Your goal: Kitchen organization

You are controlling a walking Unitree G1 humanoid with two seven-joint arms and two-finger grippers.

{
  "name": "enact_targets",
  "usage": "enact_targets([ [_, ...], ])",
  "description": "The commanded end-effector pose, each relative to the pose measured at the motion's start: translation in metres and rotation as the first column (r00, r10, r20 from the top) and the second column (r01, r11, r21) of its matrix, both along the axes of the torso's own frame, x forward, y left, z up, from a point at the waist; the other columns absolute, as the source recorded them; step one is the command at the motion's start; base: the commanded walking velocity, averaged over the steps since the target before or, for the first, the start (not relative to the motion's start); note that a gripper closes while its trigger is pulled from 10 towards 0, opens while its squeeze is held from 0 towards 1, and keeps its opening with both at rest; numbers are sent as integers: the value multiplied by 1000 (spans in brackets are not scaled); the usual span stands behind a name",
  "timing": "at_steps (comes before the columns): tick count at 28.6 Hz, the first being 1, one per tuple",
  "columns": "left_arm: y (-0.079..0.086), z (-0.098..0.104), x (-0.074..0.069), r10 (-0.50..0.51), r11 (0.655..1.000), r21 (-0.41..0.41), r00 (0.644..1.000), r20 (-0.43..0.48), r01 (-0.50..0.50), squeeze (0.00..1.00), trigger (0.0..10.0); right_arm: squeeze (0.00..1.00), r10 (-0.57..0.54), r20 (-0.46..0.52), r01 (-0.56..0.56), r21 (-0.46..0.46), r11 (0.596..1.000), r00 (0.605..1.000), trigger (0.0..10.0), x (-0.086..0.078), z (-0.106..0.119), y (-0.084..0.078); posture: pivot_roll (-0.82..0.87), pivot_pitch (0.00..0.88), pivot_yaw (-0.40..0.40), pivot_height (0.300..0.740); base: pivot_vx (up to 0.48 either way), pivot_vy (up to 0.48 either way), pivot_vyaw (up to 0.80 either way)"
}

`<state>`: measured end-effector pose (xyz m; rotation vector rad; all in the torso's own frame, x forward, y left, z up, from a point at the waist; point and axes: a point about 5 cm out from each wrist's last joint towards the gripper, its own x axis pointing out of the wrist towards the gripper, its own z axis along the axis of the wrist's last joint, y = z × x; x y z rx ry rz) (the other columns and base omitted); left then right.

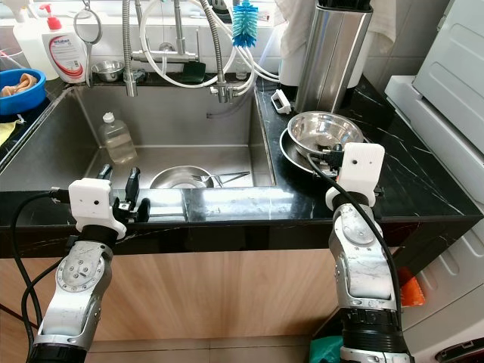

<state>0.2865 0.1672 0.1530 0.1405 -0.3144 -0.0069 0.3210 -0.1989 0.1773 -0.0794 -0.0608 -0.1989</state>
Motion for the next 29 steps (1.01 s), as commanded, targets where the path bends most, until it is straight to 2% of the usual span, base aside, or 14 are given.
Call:
enact_targets([
  [1,4,-7,1,12,1000,5,999,-50,-12,0,10000,0,7,39,-7,10,1000,999,0,2,11,3,-59,4,-37,706,0,0,0],
  [4,4,-7,1,13,1000,5,999,-50,-13,0,10000,0,7,50,-8,12,1000,999,0,2,13,3,-59,4,-37,706,0,0,0],
  [7,5,-7,2,14,1000,6,999,-49,-14,0,10000,0,12,106,-16,37,999,994,0,4,27,7,-56,4,-35,706,0,0,0],
  [11,6,-6,1,16,1000,7,999,-48,-16,0,10000,0,99,253,-98,-13,995,962,0,3,56,22,-58,3,-35,706,0,0,0],
  [16,5,-6,2,14,1000,5,999,-46,-13,0,10000,0,130,296,-117,-61,991,947,0,3,65,29,-53,0,-35,706,0,0,0],
  [17,4,-6,2,13,1000,5,999,-45,-13,0,10000,0,149,298,-137,-62,989,943,7608,4,66,32,-52,0,-35,706,0,0,0],
  [18,5,-5,2,13,1000,5,999,-44,-13,0,10000,0,181,293,-172,-55,984,939,10000,5,66,36,-52,0,-35,706,0,0,0],
  [19,5,-5,2,14,1000,6,999,-44,-14,0,10000,0,240,267,-238,-41,970,933,10000,7,64,43,-55,0,-33,706,0,0,0],
  [20,5,-5,2,14,1000,6,999,-44,-14,0,10000,0,240,267,-238,-41,970,933,10000,7,64,43,-55,0,-33,706,0,0,0],
  [21,6,-5,2,15,1000,7,999,-44,-15,0,10000,0,325,192,-324,-38,945,926,10000,10,57,52,-55,0,-32,706,0,0,0],
  [23,6,-5,2,16,1000,9,999,-43,-16,0,10000,0,469,62,-468,-40,883,881,10000,12,44,67,-53,0,-33,706,0,0,0],
  [24,6,-5,2,16,1000,9,999,-43,-16,0,10000,0,469,62,-468,-40,883,881,10000,12,44,67,-53,0,-33,706,0,0,0],
  [25,6,-5,1,17,1000,9,999,-43,-17,0,10000,0,522,-1,-521,-47,852,853,10000,12,37,70,-54,0,-34,706,0,0,0],
  [29,5,-6,0,16,1000,7,999,-45,-16,0,10000,0,570,-86,-575,-55,816,817,10000,12,25,72,-54,0,-34,706,0,0,0],
])
